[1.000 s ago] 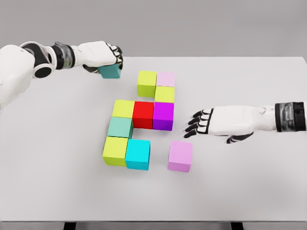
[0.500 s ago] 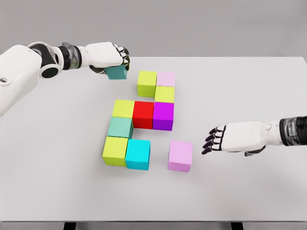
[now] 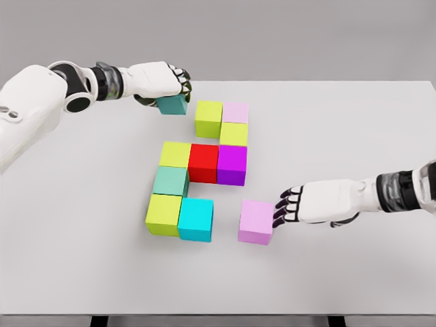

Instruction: Assemble the squares on the desktop into the number 2

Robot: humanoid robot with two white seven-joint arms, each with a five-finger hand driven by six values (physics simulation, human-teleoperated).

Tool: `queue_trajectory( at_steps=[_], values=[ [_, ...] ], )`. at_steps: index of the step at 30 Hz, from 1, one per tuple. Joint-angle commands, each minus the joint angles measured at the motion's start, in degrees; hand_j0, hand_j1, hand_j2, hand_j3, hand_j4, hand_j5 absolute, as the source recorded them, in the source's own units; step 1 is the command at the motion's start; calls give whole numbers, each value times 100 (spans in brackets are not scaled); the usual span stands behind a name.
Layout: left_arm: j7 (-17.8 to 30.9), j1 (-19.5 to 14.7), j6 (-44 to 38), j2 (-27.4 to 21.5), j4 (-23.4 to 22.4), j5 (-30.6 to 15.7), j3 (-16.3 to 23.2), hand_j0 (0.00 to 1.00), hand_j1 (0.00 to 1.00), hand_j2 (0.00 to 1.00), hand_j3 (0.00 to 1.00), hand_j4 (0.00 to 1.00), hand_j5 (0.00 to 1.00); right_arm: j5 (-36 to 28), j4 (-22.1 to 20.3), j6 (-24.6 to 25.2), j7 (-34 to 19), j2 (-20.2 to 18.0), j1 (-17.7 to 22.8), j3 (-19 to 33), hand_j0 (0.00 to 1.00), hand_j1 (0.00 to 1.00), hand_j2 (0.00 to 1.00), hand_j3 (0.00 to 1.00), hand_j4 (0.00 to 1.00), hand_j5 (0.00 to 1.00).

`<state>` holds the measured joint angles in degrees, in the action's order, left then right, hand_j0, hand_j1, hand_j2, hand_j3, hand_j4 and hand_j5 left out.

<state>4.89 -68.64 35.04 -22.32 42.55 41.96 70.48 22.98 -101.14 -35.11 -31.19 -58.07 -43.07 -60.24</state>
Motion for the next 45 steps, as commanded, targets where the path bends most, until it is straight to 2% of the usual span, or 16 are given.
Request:
queue_trajectory(
  at_steps=[1, 12, 17, 29, 36, 42, 45],
  values=[
    [3, 0, -4, 9, -1, -30, -16, 75, 75, 75, 75, 75, 75, -21, -2, 11, -1, 59, 0, -14, 99, 99, 99, 99, 99, 99],
    [3, 9, -4, 79, -1, -22, -16, 78, 78, 78, 78, 78, 78, 5, 7, 11, -19, 182, -9, -14, 99, 99, 99, 99, 99, 99],
    [3, 9, -4, 70, -18, -30, -16, 100, 100, 100, 100, 100, 100, 128, 24, 11, -19, 182, -26, -5, 99, 99, 99, 99, 99, 99],
    [3, -9, -4, 114, -18, -39, -25, 100, 100, 100, 100, 100, 100, 137, 7, 11, -19, 393, -26, -14, 99, 99, 99, 99, 99, 99],
    [-6, -44, -4, -114, -36, -74, -183, 100, 100, 100, 100, 100, 100, 137, 7, 11, -19, 446, -35, -5, 99, 99, 99, 99, 99, 99],
    [-6, -97, -4, -115, -774, -48, -227, 100, 100, 100, 100, 100, 100, 137, 7, 11, -19, 560, -44, -5, 99, 99, 99, 99, 99, 99],
    [-6, -97, -4, -97, -950, -39, -280, 100, 100, 100, 100, 100, 100, 137, 7, 11, -19, 560, -44, 4, 99, 99, 99, 99, 99, 99]
  ],
)
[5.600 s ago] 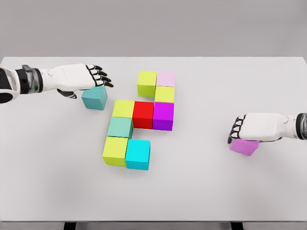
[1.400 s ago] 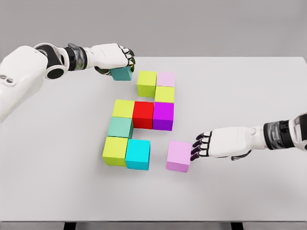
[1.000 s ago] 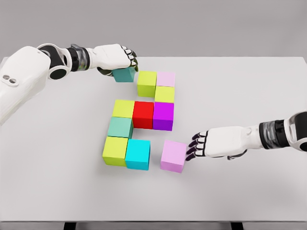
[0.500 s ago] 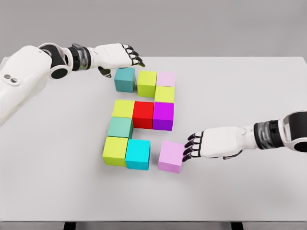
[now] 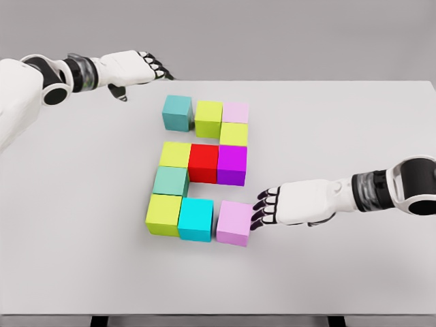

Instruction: Assemble the squares on the desktop into the number 2

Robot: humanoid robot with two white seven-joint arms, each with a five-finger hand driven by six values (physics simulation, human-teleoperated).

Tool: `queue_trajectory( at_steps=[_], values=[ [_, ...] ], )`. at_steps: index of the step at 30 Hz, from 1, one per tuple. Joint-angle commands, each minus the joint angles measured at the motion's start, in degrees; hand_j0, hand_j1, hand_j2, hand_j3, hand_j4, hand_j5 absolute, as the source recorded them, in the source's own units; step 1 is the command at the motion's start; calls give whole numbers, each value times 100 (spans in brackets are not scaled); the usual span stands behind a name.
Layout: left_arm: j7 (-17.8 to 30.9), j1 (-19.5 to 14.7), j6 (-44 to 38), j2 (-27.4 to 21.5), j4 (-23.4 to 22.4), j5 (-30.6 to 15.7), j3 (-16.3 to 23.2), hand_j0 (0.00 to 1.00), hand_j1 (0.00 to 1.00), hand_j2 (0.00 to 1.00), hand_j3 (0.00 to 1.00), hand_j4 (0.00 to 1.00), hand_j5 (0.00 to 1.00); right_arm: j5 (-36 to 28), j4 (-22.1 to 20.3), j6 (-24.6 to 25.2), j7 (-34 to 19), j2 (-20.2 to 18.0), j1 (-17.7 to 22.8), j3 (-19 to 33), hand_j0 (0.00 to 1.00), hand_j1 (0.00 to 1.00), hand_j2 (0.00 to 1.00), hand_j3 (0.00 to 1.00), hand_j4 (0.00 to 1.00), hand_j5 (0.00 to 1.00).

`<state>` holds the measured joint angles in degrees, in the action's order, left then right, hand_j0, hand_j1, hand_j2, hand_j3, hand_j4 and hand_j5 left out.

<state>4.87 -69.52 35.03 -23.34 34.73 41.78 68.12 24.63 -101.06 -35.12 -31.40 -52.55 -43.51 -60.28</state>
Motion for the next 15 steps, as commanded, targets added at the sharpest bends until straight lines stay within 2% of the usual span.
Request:
queue_trajectory(
  at_steps=[1, 7, 15],
  values=[
    [-3, 0, -3, 5, -212, -20, -44, 100, 100, 100, 100, 100, 100, -20, -2, 12, 2, 8, 0, 8, 99, 99, 99, 99, 99, 99],
    [-3, 70, -3, 31, -230, -3, -27, 100, 100, 100, 100, 100, 100, -29, -2, 12, 2, 17, 0, 16, 99, 99, 99, 99, 99, 99],
    [5, 132, -3, 128, -485, 6, -9, 100, 100, 100, 100, 100, 100, -29, 7, 12, -7, 96, 0, 16, 99, 99, 99, 99, 99, 99]
  ],
)
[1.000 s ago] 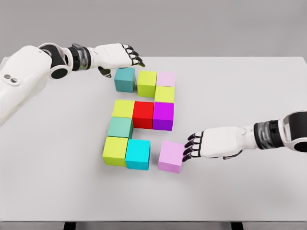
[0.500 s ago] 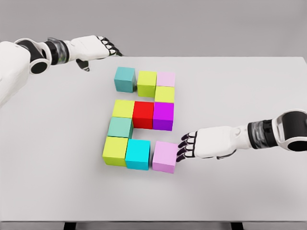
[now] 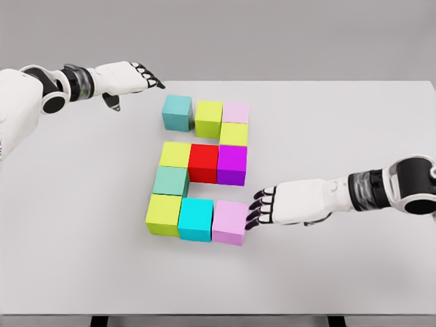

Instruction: Assemble the squares on the desktop into the number 2

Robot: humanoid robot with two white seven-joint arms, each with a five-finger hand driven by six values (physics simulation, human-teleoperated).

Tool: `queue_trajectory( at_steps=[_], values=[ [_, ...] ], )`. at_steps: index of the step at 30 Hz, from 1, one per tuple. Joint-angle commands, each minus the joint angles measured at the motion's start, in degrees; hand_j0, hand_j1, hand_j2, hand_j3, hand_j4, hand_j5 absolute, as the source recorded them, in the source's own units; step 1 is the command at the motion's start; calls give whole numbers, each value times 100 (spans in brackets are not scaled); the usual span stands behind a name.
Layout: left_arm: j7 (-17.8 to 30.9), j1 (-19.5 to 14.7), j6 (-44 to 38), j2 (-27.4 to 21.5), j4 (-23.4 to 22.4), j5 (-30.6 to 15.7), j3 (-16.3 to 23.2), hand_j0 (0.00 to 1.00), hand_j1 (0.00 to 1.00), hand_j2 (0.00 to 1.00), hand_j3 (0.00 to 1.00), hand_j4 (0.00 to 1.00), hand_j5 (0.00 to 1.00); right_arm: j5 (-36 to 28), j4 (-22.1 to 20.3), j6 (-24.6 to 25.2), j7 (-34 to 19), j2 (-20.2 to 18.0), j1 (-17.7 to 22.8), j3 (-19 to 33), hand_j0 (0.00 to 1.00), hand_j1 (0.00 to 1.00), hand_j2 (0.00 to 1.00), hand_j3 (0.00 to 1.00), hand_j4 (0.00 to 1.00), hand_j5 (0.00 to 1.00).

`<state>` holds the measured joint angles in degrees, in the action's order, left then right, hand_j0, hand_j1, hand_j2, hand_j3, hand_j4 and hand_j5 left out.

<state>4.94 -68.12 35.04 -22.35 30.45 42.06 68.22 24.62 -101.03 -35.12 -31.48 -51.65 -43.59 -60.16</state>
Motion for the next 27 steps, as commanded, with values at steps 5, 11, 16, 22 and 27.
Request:
queue_trajectory(
  at_steps=[5, 11, 16, 22, 27],
  values=[
    [-2, 62, -4, 12, -57, 13, 16, 100, 100, 100, 100, 100, 100, -27, -5, 12, 1, 41, 0, 22, 99, 99, 99, 99, 99, 99],
    [7, 70, -4, 20, -13, 13, 42, 100, 100, 100, 100, 100, 100, -45, 13, 12, 1, -249, -9, 75, 99, 99, 99, 99, 99, 99],
    [7, 106, -4, 12, 84, 4, 165, 100, 100, 100, 100, 100, 100, -563, -5, 12, 28, -1022, 0, 900, 99, 99, 99, 99, 99, 99],
    [51, 97, -4, 3, 101, 4, 192, 100, 100, 100, 100, 100, 100, -933, 30, 12, 28, -1321, 18, 1094, 100, 100, 100, 100, 100, 100],
    [51, 97, -4, 12, 101, 4, 192, 100, 100, 100, 100, 100, 100, -1995, 65, 12, 72, -1234, 237, 1103, 100, 100, 100, 100, 100, 100]
  ],
)
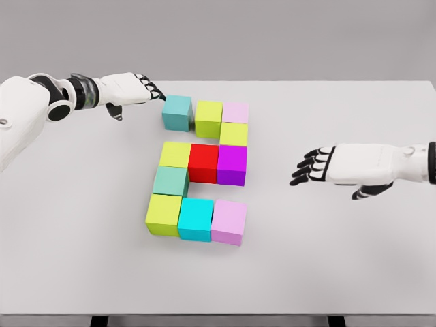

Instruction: Assemble the squares on the desktop into the number 2

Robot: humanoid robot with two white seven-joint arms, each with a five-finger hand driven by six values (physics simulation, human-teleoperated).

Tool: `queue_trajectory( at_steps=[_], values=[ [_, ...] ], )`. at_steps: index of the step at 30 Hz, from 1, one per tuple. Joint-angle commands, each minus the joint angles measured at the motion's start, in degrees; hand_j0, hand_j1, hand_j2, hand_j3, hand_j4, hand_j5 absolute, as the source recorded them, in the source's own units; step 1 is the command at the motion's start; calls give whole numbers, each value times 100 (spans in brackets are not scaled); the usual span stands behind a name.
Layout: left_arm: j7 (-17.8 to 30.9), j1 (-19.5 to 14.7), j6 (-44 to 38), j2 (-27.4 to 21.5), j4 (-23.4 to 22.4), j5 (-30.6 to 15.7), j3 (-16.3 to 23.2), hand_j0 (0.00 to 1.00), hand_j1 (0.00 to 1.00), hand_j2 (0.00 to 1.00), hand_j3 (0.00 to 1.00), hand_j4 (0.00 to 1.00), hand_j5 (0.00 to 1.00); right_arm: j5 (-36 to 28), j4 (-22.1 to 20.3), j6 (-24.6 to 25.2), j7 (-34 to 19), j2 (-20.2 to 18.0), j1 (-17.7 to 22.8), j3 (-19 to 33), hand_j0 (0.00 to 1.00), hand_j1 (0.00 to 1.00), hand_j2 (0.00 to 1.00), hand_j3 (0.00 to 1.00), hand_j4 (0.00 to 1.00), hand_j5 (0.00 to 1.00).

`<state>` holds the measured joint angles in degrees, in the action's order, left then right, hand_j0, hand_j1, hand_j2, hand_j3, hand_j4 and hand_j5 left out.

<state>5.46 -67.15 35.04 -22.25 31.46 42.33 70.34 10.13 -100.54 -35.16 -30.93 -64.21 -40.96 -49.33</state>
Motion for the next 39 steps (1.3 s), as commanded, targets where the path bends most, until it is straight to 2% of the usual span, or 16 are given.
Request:
queue_trajectory(
  at_steps=[1, 3, 4, 5, 8, 10, 12, 15, 20, 22, 24, 27, 33, 39],
  values=[
    [-1, 0, -4, 1, 1, -23, -20, 100, 100, 100, 100, 100, 100, -872, 26, 16, 16, 75, 9, 20, 100, 100, 100, 100, 100, 100],
    [-1, 0, -4, 10, 9, -23, -20, 100, 100, 100, 100, 100, 100, -1504, 149, 16, 8, 128, 158, 177, 100, 100, 100, 100, 100, 100],
    [-1, 0, -4, 1, 9, -32, -20, 100, 100, 100, 100, 100, 100, -1663, 158, 16, 8, 146, 368, 440, 100, 100, 100, 100, 100, 100],
    [-1, 9, -4, 1, 18, -23, -20, 100, 100, 100, 100, 100, 100, -1690, 158, 16, 8, 198, 588, 722, 100, 100, 100, 100, 100, 100],
    [-1, 9, -4, 10, 45, -23, -20, 100, 100, 100, 100, 100, 100, -1690, 316, 16, -28, 629, 1652, 2075, 100, 100, 100, 100, 100, 100],
    [-1, 18, -4, 10, 71, -23, -20, 100, 100, 100, 100, 100, 100, -1699, 316, 16, -28, 647, 1969, 2542, 100, 100, 100, 100, 100, 100],
    [-1, 26, -4, 1, 115, -23, -20, 100, 100, 100, 100, 100, 100, -1892, 377, 16, -28, 673, 1978, 2586, 100, 100, 100, 100, 100, 100],
    [-1, 26, -4, -17, 132, -23, -20, 100, 100, 100, 100, 100, 100, -2323, 685, 16, -28, 734, 2013, 2578, 100, 100, 100, 100, 100, 100],
    [-1, 18, -4, -140, 132, -32, -20, 100, 100, 100, 100, 100, 100, -2367, 1555, 16, -36, 1429, 2338, 2753, 100, 100, 100, 100, 100, 100],
    [-1, 9, -4, -175, 132, -40, -20, 100, 100, 100, 100, 100, 100, -2358, 1766, 16, -45, 1455, 2373, 2885, 100, 100, 100, 100, 100, 100],
    [-1, 17, -4, -184, 150, -40, -11, 100, 100, 100, 100, 100, 100, -2349, 1810, 16, -36, 1473, 2435, 2894, 100, 100, 100, 100, 100, 100],
    [-1, 18, -4, -228, 159, -40, 68, 100, 100, 100, 100, 100, 100, -2376, 1977, 16, -1, 1464, 2760, 2912, 100, 100, 100, 100, 100, 100],
    [-1, 26, -4, -429, 475, -58, 226, 100, 100, 100, 100, 100, 100, -2385, 1994, 16, 8, 1473, 2786, 2912, 100, 100, 100, 100, 100, 100],
    [-1, 26, -4, -482, 519, -67, 270, 100, 100, 100, 100, 100, 100, -2411, 1994, 16, 8, 1473, 2874, 2912, 100, 100, 100, 100, 100, 100]
  ],
)
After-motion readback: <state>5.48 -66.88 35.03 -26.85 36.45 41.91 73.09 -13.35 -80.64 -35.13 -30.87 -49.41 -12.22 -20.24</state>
